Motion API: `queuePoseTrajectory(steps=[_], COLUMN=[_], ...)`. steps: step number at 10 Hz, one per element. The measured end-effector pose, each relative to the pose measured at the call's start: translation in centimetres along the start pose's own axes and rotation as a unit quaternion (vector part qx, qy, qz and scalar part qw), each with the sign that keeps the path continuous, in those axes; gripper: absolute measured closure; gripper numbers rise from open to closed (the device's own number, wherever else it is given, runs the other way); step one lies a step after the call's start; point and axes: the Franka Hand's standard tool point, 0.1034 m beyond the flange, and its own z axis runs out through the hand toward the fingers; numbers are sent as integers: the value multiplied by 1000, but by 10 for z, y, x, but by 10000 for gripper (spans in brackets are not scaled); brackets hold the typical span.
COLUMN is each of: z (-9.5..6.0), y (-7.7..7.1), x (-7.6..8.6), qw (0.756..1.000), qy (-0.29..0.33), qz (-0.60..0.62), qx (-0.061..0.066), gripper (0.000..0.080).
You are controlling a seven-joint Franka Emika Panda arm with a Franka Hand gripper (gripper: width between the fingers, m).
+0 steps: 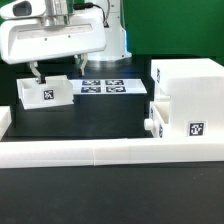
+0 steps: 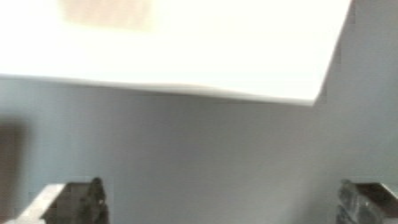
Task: Assemble drawer
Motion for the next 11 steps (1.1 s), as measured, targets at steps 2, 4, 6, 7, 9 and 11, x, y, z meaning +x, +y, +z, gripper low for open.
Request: queuePoseTrajectory(steps=[2,4,6,7,9,11], z=[2,2,2,2,10,27], y=[-6,-6,-6,-6,-11,-20], x=[-21,-23,-23,-23,-30,-47], qw=[1000,1000,1000,1000,1000,1000], qy=[-10,-11,-11,-11,-10,-13], qz=[7,8,8,8,16,21], qx=[3,3,3,3,1,3], gripper=[151,151,151,151,151,151])
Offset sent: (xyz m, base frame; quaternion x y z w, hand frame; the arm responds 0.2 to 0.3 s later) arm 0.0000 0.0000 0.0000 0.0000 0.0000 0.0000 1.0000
